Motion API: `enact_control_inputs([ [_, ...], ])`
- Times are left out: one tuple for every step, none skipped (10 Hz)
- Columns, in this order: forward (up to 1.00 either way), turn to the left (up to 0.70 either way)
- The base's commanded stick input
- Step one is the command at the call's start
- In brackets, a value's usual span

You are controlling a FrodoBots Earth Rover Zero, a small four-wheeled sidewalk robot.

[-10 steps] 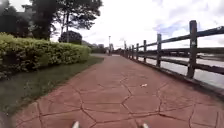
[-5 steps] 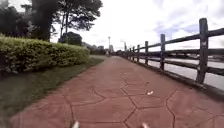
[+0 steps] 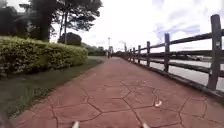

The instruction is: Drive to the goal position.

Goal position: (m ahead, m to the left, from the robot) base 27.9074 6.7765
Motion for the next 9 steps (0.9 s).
enact_control_inputs([
  [0.70,0.00],
  [0.70,0.00],
  [0.70,0.00],
  [0.70,0.00],
  [0.70,0.00],
  [0.70,0.00],
  [0.70,0.00],
  [0.70,0.00],
  [0.70,0.00],
])
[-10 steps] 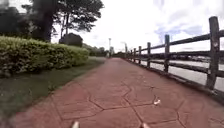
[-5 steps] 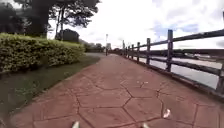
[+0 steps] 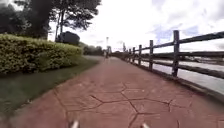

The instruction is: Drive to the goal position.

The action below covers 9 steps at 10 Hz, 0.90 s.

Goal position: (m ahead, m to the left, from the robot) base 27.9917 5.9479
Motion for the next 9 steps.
enact_control_inputs([
  [0.70,0.00],
  [0.70,0.00],
  [0.70,0.00],
  [0.28,0.00],
  [0.00,0.00],
  [0.00,0.00],
  [0.00,0.00],
  [0.00,0.00],
  [0.00,0.00],
])
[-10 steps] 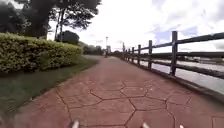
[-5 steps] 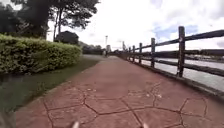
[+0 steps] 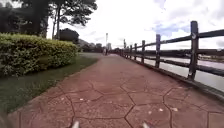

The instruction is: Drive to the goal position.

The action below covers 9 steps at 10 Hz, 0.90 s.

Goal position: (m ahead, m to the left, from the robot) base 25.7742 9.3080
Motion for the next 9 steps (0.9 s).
enact_control_inputs([
  [0.00,0.00],
  [0.00,0.00],
  [0.00,0.00],
  [0.00,0.00],
  [0.70,0.00],
  [0.70,0.00],
  [0.70,0.00],
  [0.70,0.00],
  [0.70,0.00],
])
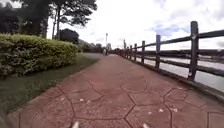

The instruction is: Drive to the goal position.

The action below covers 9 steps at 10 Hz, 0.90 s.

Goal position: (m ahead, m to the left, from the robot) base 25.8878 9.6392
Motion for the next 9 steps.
enact_control_inputs([
  [0.70,0.00],
  [0.70,0.00],
  [0.70,0.00],
  [0.70,0.00],
  [0.70,0.00],
  [0.70,0.00],
  [0.70,0.00],
  [0.70,0.00],
  [0.70,0.00],
])
